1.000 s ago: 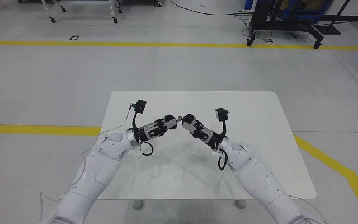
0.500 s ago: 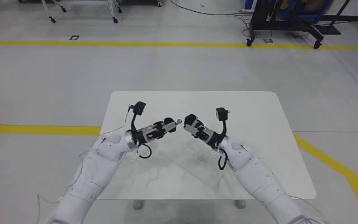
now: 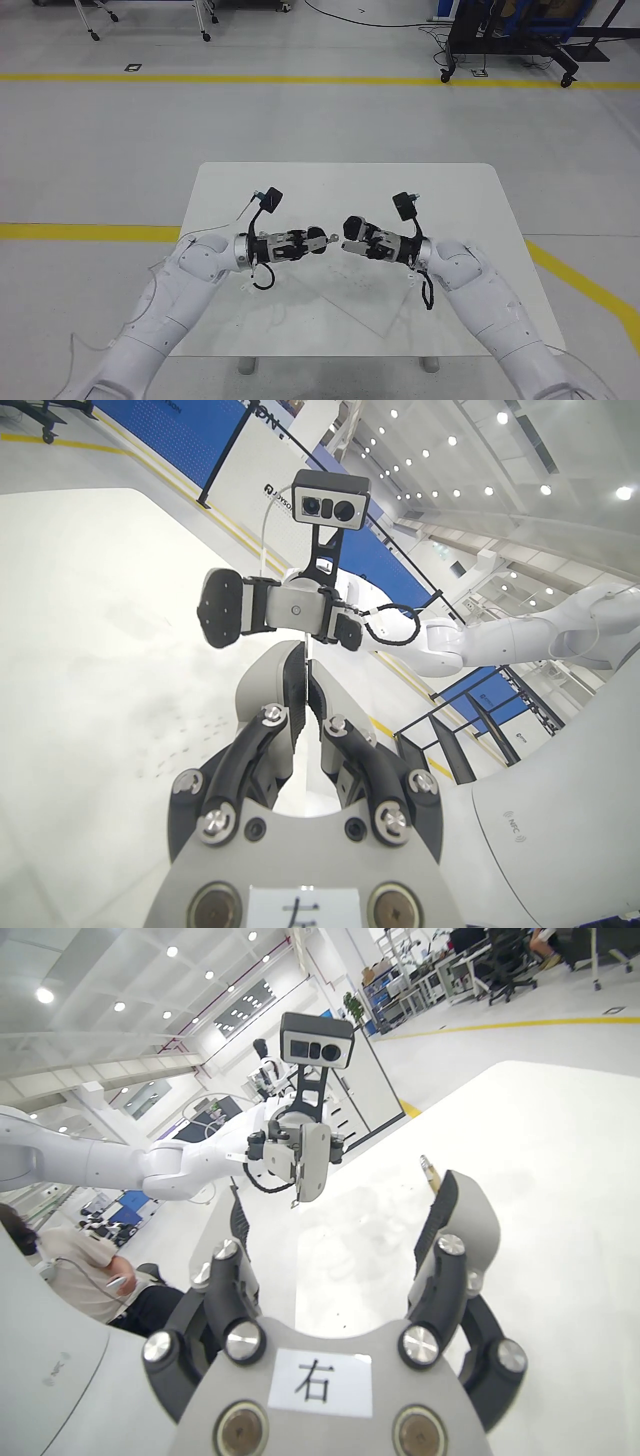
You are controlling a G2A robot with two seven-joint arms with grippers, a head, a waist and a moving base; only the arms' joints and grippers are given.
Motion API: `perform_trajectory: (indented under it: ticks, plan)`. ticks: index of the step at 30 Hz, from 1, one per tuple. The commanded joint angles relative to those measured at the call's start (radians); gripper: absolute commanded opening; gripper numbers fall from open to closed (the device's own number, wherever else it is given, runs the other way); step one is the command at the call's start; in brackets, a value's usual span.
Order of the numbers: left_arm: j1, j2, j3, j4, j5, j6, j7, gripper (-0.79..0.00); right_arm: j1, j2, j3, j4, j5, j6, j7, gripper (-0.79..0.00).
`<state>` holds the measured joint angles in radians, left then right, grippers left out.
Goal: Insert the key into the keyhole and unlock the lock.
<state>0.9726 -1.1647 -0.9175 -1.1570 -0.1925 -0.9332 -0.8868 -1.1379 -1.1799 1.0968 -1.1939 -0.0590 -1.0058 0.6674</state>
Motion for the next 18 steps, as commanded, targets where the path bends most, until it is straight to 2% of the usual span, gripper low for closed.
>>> perform_trajectory:
  ticks: [1, 6, 13, 18]
  plan:
    - [-0.009, 0.002, 0.012, 0.002, 0.008, 0.001, -0.001, -0.785, 0.014, 0.003, -0.016, 0.011, 0.070, -0.007, 0.057, -0.465]
    - [-0.024, 0.009, 0.039, 0.008, 0.013, -0.001, 0.001, -0.785, 0.037, 0.010, -0.037, 0.030, 0.163, -0.007, 0.129, -0.554]
    - [-0.041, 0.018, 0.063, 0.021, 0.003, -0.009, 0.009, -0.785, 0.061, 0.018, -0.081, 0.045, 0.206, 0.005, 0.152, -0.570]
    - [-0.054, 0.022, 0.079, 0.029, 0.003, -0.012, 0.012, -0.785, 0.078, 0.021, -0.112, 0.058, 0.226, 0.002, 0.149, -0.643]
